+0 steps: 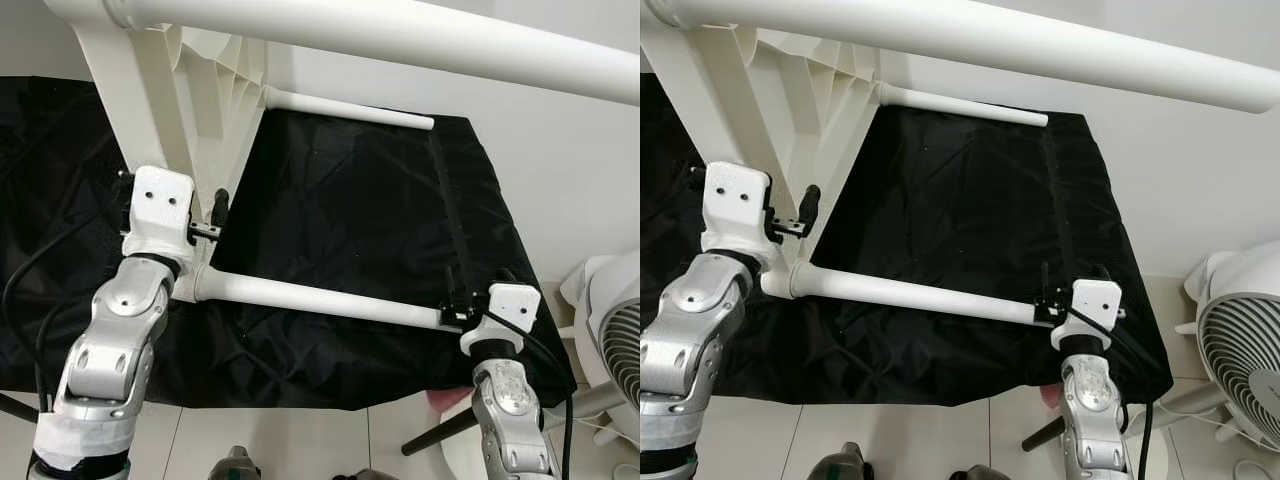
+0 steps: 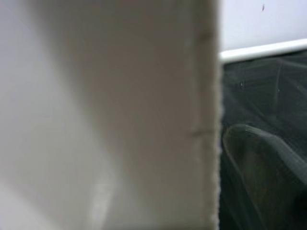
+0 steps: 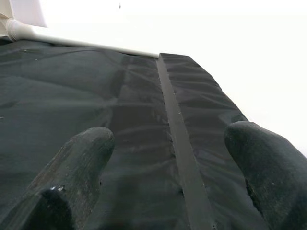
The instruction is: Building children table
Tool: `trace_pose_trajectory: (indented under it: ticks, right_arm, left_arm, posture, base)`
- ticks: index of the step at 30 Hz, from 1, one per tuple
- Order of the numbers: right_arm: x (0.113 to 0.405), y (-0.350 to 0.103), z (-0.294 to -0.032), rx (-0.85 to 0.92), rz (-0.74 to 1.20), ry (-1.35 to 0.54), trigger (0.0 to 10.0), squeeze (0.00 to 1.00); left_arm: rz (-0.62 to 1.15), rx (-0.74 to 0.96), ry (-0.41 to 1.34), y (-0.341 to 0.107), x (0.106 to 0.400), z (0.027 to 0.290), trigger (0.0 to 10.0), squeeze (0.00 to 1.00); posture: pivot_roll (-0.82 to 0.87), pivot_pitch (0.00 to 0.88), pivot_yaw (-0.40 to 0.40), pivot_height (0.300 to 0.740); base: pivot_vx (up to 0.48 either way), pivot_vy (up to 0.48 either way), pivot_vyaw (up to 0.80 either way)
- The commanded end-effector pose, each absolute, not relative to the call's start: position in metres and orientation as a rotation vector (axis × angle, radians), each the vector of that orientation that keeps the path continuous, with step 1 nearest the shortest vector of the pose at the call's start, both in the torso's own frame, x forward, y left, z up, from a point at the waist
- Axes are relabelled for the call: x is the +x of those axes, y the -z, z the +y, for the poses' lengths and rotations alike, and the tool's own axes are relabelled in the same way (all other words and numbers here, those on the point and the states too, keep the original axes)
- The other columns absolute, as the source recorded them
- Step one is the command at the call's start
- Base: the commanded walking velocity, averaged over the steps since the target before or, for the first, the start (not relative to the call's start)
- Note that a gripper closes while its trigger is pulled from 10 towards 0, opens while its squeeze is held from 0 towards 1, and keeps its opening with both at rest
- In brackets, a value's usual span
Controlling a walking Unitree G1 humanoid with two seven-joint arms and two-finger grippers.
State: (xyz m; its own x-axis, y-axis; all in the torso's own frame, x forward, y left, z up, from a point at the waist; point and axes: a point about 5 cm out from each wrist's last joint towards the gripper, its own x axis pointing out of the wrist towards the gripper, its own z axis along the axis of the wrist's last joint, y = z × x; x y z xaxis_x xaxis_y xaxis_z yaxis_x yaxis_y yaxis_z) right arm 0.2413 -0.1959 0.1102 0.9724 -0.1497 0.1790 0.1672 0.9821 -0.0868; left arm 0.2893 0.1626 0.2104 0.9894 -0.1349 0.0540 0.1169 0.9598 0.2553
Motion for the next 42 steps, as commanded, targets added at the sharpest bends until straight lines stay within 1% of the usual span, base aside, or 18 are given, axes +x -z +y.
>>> trace_pose_trajectory:
  ticks: [1,5,10,13,18,23,24,25,27,28,29,30,32,33,34,35,39,42]
  right_arm:
    - [0.239,-0.110,-0.196,-0.111,-0.176,0.166,10.0,0.00]
    - [0.239,-0.110,-0.195,-0.115,-0.175,0.165,10.0,0.00]
    - [0.239,-0.110,-0.195,-0.117,-0.173,0.162,10.0,0.00]
    - [0.239,-0.110,-0.195,-0.118,-0.174,0.162,10.0,0.00]
    - [0.238,-0.112,-0.196,-0.128,-0.175,0.159,10.0,0.00]
    - [0.237,-0.111,-0.196,-0.131,-0.173,0.157,10.0,0.00]
    - [0.237,-0.112,-0.196,-0.133,-0.174,0.157,10.0,0.00]
    - [0.237,-0.112,-0.196,-0.134,-0.174,0.157,10.0,0.00]
    - [0.237,-0.112,-0.196,-0.134,-0.174,0.158,10.0,0.00]
    - [0.237,-0.112,-0.196,-0.134,-0.174,0.158,10.0,0.00]
    - [0.237,-0.112,-0.196,-0.134,-0.174,0.158,10.0,0.00]
    - [0.237,-0.112,-0.196,-0.134,-0.172,0.159,10.0,0.00]
    - [0.236,-0.112,-0.196,-0.134,-0.172,0.159,10.0,0.00]
    - [0.236,-0.112,-0.196,-0.136,-0.171,0.159,10.0,0.00]
    - [0.236,-0.112,-0.196,-0.136,-0.171,0.159,10.0,0.00]
    - [0.235,-0.112,-0.196,-0.137,-0.171,0.160,10.0,0.00]
    - [0.235,-0.112,-0.196,-0.139,-0.171,0.160,10.0,0.00]
    - [0.233,-0.112,-0.197,-0.142,-0.166,0.159,10.0,0.00]
  left_arm:
    - [-0.001,0.260,0.104,-0.200,0.293,0.160,10.0,0.00]
    - [0.015,0.196,0.045,-0.197,0.302,0.167,10.0,0.00]
    - [0.017,0.218,0.048,-0.197,0.304,0.171,10.0,0.00]
    - [0.013,0.194,0.037,-0.197,0.306,0.174,10.0,0.00]
    - [0.008,0.092,-0.010,-0.197,0.316,0.190,10.0,0.00]
    - [-0.016,0.050,-0.008,-0.201,0.322,0.195,10.0,0.00]
    - [-0.023,0.035,0.002,-0.202,0.323,0.195,6.1,0.00]
    - [-0.030,0.029,0.021,-0.202,0.324,0.194,5.3,0.00]
    - [-0.034,0.026,0.037,-0.203,0.324,0.194,5.3,0.00]
    - [-0.040,0.019,0.062,-0.204,0.325,0.194,4.5,0.00]
    - [-0.040,0.019,0.062,-0.204,0.325,0.194,4.5,0.00]
    - [-0.048,0.008,0.104,-0.205,0.325,0.192,0.9,0.00]
    - [-0.055,-0.001,0.133,-0.206,0.326,0.191,0.9,0.00]
    - [-0.062,-0.012,0.158,-0.207,0.326,0.191,1.7,0.00]
    - [-0.062,-0.012,0.158,-0.207,0.326,0.191,1.7,0.00]
    - [-0.072,-0.011,0.190,-0.209,0.326,0.192,0.0,0.00]
    - [-0.082,-0.005,0.226,-0.210,0.325,0.195,0.0,0.00]
    - [-0.118,0.012,0.301,-0.218,0.320,0.218,0.0,0.00]
  posture:
    - [0.18,0.057,-0.022,0.740]
    - [0.18,0.058,-0.023,0.740]
    - [0.18,0.057,-0.023,0.740]
    - [0.17,0.057,-0.028,0.740]
    - [0.17,0.062,-0.036,0.740]
    - [0.16,0.063,-0.038,0.740]
    - [0.16,0.063,-0.037,0.740]
    - [0.16,0.064,-0.037,0.740]
    - [0.16,0.064,-0.037,0.740]
    - [0.15,0.067,-0.037,0.740]
    - [0.15,0.067,-0.037,0.740]
    - [0.15,0.068,-0.037,0.740]
    - [0.15,0.068,-0.037,0.740]
    - [0.15,0.068,-0.037,0.740]
    - [0.15,0.068,-0.037,0.740]
    - [0.15,0.074,-0.038,0.740]
    - [0.14,0.076,-0.039,0.740]
    - [0.14,0.087,-0.046,0.740]
  base:
    - [0.000,0.000,0.00]
    - [0.000,0.000,0.00]
    - [0.000,0.000,0.00]
    - [0.000,0.000,0.00]
    - [0.000,0.000,0.00]
    - [0.000,0.000,0.00]
    - [0.000,0.000,0.00]
    - [0.000,0.000,0.00]
    - [0.000,0.000,0.00]
    - [0.000,0.000,0.00]
    - [0.000,0.000,0.00]
    - [0.000,0.000,0.00]
    - [0.000,0.000,0.00]
    - [0.000,0.000,0.00]
    - [0.000,0.000,0.00]
    - [0.000,0.000,0.00]
    - [0.000,0.000,0.00]
    - [0.000,0.000,0.00]
